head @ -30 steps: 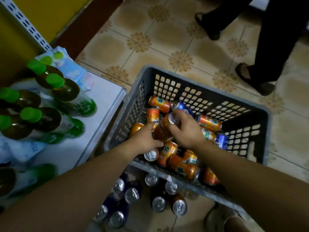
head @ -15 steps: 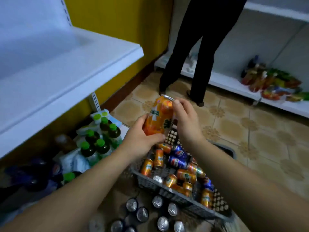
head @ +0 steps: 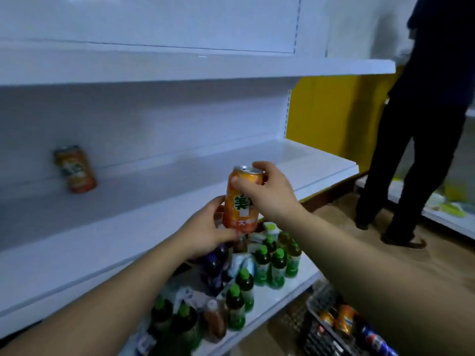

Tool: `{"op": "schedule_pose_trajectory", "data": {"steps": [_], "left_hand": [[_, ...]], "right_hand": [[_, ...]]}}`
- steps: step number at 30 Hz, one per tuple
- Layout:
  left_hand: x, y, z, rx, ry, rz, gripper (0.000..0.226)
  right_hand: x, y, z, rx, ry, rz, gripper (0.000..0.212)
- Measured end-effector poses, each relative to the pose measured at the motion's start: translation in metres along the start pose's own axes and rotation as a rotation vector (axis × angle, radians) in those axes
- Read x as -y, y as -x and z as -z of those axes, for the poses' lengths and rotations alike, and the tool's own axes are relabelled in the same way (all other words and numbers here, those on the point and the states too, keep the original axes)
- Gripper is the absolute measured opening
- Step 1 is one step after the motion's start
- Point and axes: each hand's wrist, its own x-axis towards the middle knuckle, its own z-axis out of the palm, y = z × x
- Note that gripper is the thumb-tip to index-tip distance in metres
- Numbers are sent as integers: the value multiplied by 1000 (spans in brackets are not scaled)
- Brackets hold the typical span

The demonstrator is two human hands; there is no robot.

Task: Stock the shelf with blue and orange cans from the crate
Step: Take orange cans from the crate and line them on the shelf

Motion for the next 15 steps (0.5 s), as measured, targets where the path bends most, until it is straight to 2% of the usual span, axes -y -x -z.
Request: {"op": "schedule_pose_trajectory", "data": {"steps": [5, 7, 9, 12, 15], "left_hand": [[33, 54, 71, -169, -463, 79, 85], [48, 72, 95, -214, -675, 141, 78], [64, 85, 120, -191, -847, 261, 72], [82, 99, 145, -125, -875, 485, 71], [90, 103, 148, -131, -836, 512, 72]], "right_hand": [[29, 10, -78, 150, -33, 49, 70], [37, 10, -99, 196, -24, 70, 70], [44, 10, -117, 237, -8, 93, 70], [50, 7, -144, 291, 13, 161, 67], [53, -2, -171, 341, 68, 238, 57]]}}
